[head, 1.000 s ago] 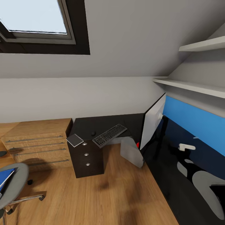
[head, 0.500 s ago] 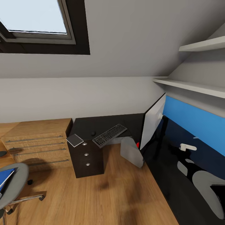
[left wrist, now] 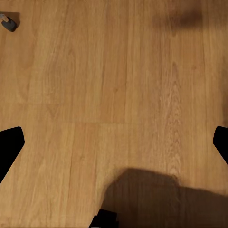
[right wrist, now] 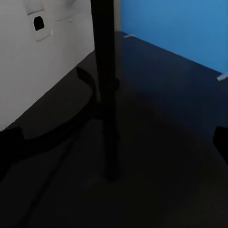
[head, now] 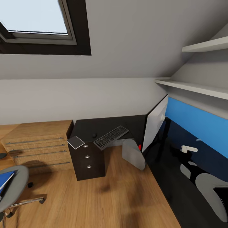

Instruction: In the bedroom, organize the workspace by keeping the computer under the desk, ensuring the monitor is on the desk, placing the keyboard on the desk next to the monitor, placing the mouse on the desk next to the keyboard, moving the folder from the swivel chair onto the desk next to the mouse, stacking the notebook on top of the folder with the pen on top of the notebook, and positioning the swivel chair next to the desk.

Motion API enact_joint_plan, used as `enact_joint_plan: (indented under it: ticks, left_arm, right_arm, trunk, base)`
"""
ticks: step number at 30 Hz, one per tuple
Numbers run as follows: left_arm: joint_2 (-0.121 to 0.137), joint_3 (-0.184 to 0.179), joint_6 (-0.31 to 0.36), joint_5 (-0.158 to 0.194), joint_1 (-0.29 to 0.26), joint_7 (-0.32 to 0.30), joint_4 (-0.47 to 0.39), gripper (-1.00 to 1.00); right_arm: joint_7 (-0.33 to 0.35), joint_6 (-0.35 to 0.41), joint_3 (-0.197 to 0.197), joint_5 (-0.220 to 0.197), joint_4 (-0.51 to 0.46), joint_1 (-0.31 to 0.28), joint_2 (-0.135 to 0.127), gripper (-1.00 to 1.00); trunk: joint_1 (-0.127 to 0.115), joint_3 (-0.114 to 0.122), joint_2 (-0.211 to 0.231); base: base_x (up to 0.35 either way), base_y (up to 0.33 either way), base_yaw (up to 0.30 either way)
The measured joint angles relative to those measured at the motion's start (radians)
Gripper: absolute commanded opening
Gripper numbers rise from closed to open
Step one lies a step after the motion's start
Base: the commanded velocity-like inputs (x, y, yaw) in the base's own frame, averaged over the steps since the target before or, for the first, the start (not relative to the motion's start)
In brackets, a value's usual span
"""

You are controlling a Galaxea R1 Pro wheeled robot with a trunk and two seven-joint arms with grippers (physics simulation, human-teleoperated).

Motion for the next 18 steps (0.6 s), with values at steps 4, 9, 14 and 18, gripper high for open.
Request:
enact_joint_plan:
  ticks: [4, 9, 14, 18]
  left_arm:
    - [0.0, 0.0, 0.0, 0.0, 0.0, -0.002, 0.0, 1.0]
    - [0.001, 0.0, 0.001, 0.0, 0.0, -0.002, 0.0, 1.0]
    - [0.0, 0.0, 0.0, -0.001, 0.0, -0.003, 0.0, 1.0]
    - [0.0, 0.0, 0.0, -0.001, 0.0, -0.003, 0.0, 1.0]
  right_arm:
    - [0.001, -0.001, 0.0, 0.004, 0.001, 0.0, -0.001, 1.0]
    - [0.002, -0.001, 0.001, 0.005, 0.001, 0.0, -0.002, 1.0]
    - [0.002, -0.001, 0.002, 0.005, 0.001, 0.0, -0.001, 1.0]
    - [0.002, -0.001, 0.002, 0.006, 0.001, 0.0, -0.001, 1.0]
  trunk:
    - [0.0, 0.0, 0.0]
    - [0.0, 0.0, 0.0]
    - [0.0, 0.0, 0.0]
    - [0.0, 0.0, 0.0]
  base:
    - [0.254, 0.0, 0.0]
    - [0.146, 0.0, 0.0]
    - [0.155, 0.0, 0.0]
    - [0.249, 0.0, 0.0]
